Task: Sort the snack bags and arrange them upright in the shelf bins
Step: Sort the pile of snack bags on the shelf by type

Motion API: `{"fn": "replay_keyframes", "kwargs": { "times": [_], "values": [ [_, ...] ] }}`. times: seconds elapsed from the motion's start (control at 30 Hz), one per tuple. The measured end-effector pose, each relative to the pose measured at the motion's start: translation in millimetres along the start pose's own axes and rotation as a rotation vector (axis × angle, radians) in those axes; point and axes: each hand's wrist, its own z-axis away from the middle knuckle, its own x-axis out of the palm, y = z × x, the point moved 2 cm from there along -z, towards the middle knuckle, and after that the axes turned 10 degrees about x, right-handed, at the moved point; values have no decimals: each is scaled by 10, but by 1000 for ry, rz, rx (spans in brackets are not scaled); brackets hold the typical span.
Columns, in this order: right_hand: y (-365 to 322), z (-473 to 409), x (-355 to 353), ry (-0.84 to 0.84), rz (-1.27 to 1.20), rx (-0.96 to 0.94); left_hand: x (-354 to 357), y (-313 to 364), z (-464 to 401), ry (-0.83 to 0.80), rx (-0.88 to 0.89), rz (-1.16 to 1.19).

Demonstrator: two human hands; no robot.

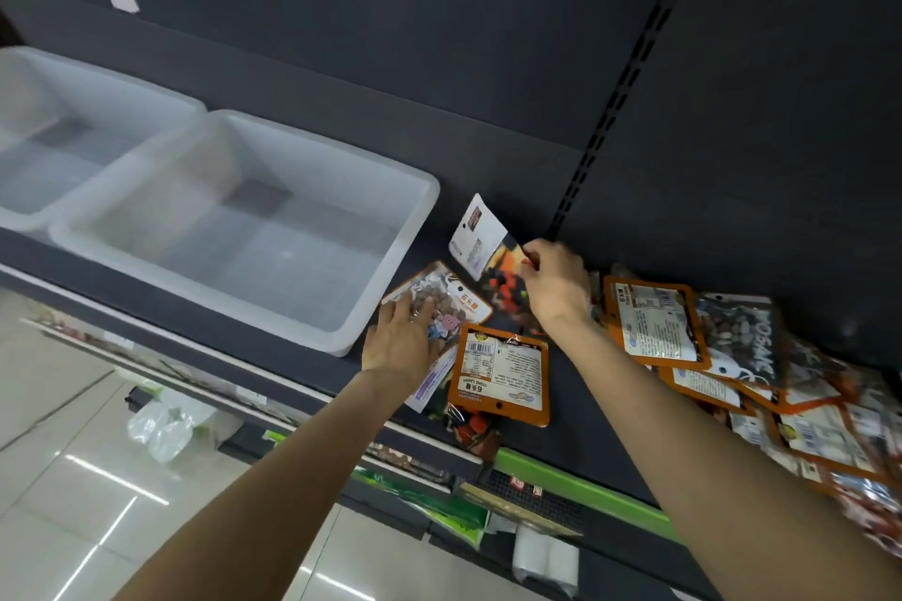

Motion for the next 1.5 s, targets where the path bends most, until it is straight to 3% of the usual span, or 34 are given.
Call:
{"fn": "replay_keyframes", "kwargs": {
  "times": [0.17,0.3,0.47,0.53,0.7,0.8,0.97,1.3,1.5],
  "values": [
    [321,251,-343,202,-80,-18,-51,114,-200,43,47,235],
    [633,511,-350,133,-203,81,-43,93,20,111,72,275],
    [785,723,-226,57,-233,132,14,29,410,-142,11,64],
    [751,736,-251,46,-230,129,26,19,485,-173,13,24],
    [675,795,-301,-6,-215,123,-9,67,516,-101,-75,-42],
    [686,839,-297,-27,-227,130,-50,50,495,35,-130,176],
    [713,877,-455,-16,-263,118,-395,80,571,349,-73,543],
    [1146,935,-1103,99,-426,119,-1046,1218,644,538,310,244],
    [2133,1058,-1680,165,-488,185,-944,2333,583,519,350,351]
  ]
}}
